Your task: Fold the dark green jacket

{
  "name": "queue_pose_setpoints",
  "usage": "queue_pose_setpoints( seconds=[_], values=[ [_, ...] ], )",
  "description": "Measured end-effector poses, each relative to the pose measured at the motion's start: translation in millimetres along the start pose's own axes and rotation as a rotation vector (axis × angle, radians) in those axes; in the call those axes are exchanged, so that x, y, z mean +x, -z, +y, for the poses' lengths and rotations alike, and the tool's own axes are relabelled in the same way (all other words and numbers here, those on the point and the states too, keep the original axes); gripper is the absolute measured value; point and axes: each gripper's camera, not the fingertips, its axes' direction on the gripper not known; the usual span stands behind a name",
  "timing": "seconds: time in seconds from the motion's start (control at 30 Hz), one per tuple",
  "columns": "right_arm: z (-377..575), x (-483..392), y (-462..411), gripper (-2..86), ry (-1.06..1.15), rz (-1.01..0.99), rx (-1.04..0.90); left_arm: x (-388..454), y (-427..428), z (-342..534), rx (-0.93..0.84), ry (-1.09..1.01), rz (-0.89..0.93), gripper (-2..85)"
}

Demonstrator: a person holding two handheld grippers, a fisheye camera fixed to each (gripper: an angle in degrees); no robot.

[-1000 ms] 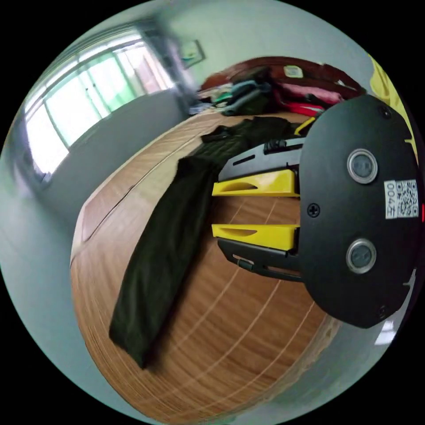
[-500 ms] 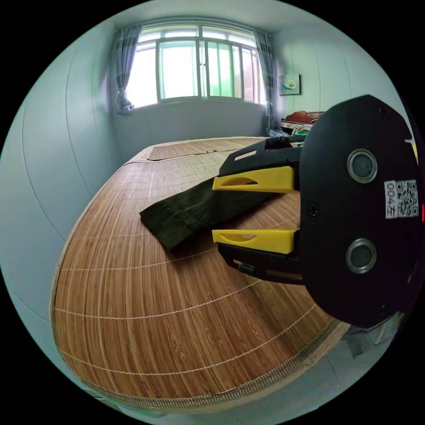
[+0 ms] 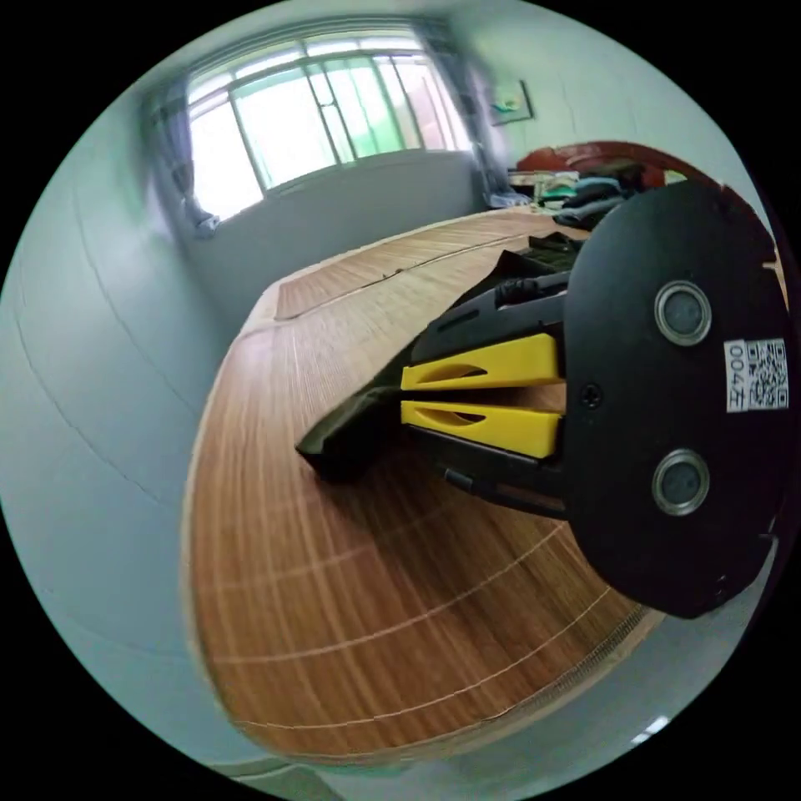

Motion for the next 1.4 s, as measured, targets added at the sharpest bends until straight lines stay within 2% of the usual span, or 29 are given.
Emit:
queue_pose_setpoints(
  seconds=[0.17,0.33,0.5,0.63,0.7,0.83,0.97,1.07,1.17,1.27,1.3,1.4],
  values=[
    [-0.6,4.5,-0.1,0.5,-0.011,-0.014,0.002,146.1,35.6,9.8,0.056,-0.314,0.064,2.3],
    [-2.6,15.0,-0.3,0.3,-0.030,-0.059,0.000,311.1,57.8,65.5,0.062,-0.638,0.172,2.2],
    [-6.1,30.1,-0.5,0.3,-0.059,-0.120,-0.002,475.6,34.4,181.9,-0.048,-0.939,0.292,2.3],
    [-9.2,34.9,0.0,0.4,-0.057,-0.131,0.000,551.5,-17.1,276.0,-0.169,-1.048,0.344,2.7],
    [-11.8,39.6,0.0,0.4,-0.062,-0.144,0.000,579.6,-62.3,333.3,-0.312,-1.061,0.381,3.3],
    [-16.0,51.2,-0.7,0.5,-0.087,-0.187,0.000,581.8,-113.1,395.6,-0.461,-1.040,0.367,4.6],
    [-22.1,61.9,-1.9,0.8,-0.106,-0.225,0.000,543.0,-153.5,418.1,-0.477,-1.105,0.076,6.7],
    [-27.5,66.8,-1.9,1.4,-0.112,-0.239,-0.003,499.2,-166.9,396.0,-0.439,-1.026,-0.066,7.4],
    [-36.4,74.5,5.8,3.6,-0.096,-0.294,-0.001,464.4,-178.9,376.8,-0.447,-0.929,-0.099,7.3],
    [-54.1,92.4,27.4,7.4,-0.141,-0.316,0.111,445.3,-197.8,383.4,-0.468,-0.932,-0.184,7.2],
    [-68.0,100.8,32.7,8.2,-0.161,-0.324,0.138,440.7,-195.5,388.1,-0.406,-0.922,-0.144,7.0],
    [-114.3,116.4,30.3,10.3,-0.186,-0.311,0.123,442.3,-199.2,395.6,-0.388,-0.884,-0.110,6.3]
  ],
)
